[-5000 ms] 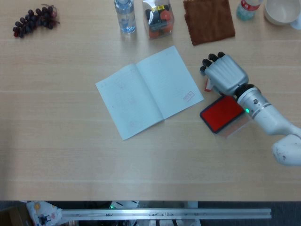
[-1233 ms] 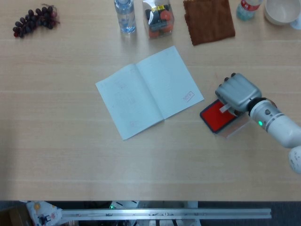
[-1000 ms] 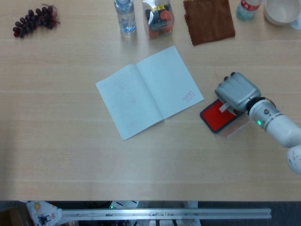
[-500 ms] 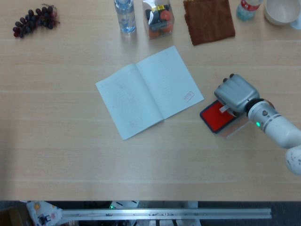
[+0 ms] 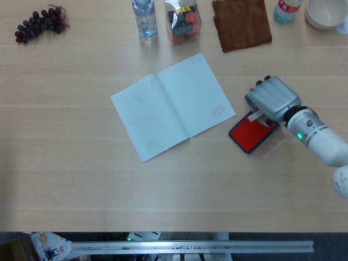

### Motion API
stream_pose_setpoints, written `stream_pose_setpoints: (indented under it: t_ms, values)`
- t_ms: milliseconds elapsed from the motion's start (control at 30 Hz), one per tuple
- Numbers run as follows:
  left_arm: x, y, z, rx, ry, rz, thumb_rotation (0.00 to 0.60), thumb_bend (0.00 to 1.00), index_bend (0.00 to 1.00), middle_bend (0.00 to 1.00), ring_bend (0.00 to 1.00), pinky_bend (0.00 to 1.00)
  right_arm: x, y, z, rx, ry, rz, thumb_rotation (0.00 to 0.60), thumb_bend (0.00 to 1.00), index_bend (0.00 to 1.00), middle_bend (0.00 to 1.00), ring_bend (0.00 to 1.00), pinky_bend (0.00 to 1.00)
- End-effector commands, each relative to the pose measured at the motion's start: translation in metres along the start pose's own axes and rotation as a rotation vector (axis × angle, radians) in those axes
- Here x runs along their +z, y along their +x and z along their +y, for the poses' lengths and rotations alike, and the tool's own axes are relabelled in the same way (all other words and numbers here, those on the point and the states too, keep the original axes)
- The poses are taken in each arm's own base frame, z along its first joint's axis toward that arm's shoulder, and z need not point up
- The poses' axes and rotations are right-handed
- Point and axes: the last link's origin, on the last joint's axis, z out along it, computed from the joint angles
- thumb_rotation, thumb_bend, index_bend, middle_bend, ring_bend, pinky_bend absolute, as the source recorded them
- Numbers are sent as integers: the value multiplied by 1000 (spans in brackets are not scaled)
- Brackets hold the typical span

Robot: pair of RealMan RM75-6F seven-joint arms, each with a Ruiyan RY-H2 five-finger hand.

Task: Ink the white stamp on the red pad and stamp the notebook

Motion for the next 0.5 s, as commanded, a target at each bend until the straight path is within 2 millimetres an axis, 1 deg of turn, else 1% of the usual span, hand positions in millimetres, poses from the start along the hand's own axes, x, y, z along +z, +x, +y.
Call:
stream_pose_setpoints:
  t_ms: [33, 133, 200, 500]
  values:
    - [-1, 0, 1, -1, -4, 0, 600, 314, 231, 162, 183, 216, 3, 13, -2, 33, 0, 30, 600, 346, 751, 517, 345, 317]
    - [-2, 1, 1, -2, -4, 0, 600, 315, 231, 162, 183, 216, 9, 19, -4, 38, 1, 44, 600, 346, 751, 517, 345, 317]
    - [-2, 1, 1, -3, -1, 0, 600, 314, 231, 161, 183, 216, 16, 21, -7, 41, -3, 52, 600, 346, 751, 517, 345, 317]
    - [-5, 2, -1, -2, 3, -2, 600, 314, 231, 161, 183, 216, 54, 23, -31, 57, -13, 47, 600, 346, 751, 517, 345, 317]
